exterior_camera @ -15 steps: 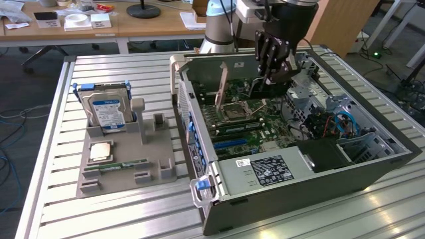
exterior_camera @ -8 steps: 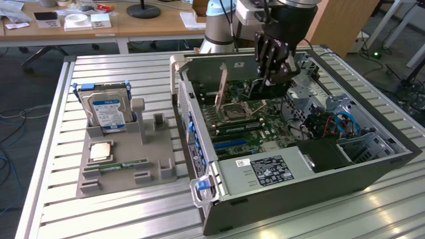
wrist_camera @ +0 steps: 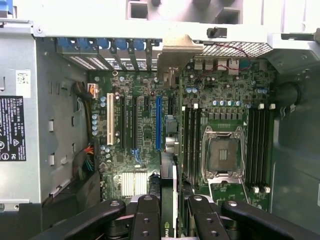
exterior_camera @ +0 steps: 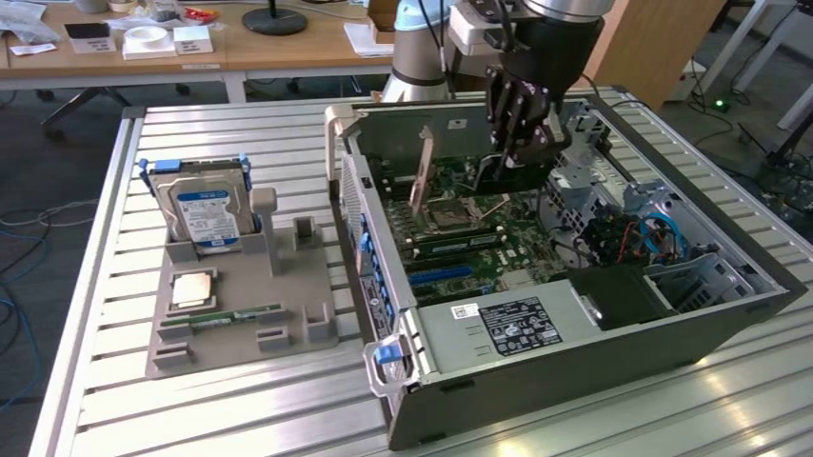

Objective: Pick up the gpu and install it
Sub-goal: 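Insert the gpu into the slot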

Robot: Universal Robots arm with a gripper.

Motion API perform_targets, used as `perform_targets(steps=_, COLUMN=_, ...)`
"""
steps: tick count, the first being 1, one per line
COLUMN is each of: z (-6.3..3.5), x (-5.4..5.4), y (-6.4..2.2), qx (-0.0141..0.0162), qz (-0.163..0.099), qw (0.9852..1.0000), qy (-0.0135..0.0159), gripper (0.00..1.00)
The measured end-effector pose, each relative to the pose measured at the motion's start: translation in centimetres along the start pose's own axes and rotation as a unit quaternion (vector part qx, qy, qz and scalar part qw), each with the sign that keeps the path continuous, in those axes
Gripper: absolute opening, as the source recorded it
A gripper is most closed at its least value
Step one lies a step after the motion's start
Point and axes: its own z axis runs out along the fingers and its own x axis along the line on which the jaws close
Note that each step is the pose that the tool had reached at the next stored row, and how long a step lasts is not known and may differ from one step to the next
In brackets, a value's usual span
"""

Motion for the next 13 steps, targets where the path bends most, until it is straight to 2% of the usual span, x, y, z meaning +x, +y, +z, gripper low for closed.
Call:
perform_targets(steps=8, z=0.83, x=0.0, y=0.01, qx=0.0003, qz=0.0, qw=1.0, qy=0.0, gripper=0.26)
perform_targets(steps=13, z=1.57, x=0.1, y=0.01, qx=0.0022, qz=-0.002, qw=1.0, qy=0.0, gripper=0.26)
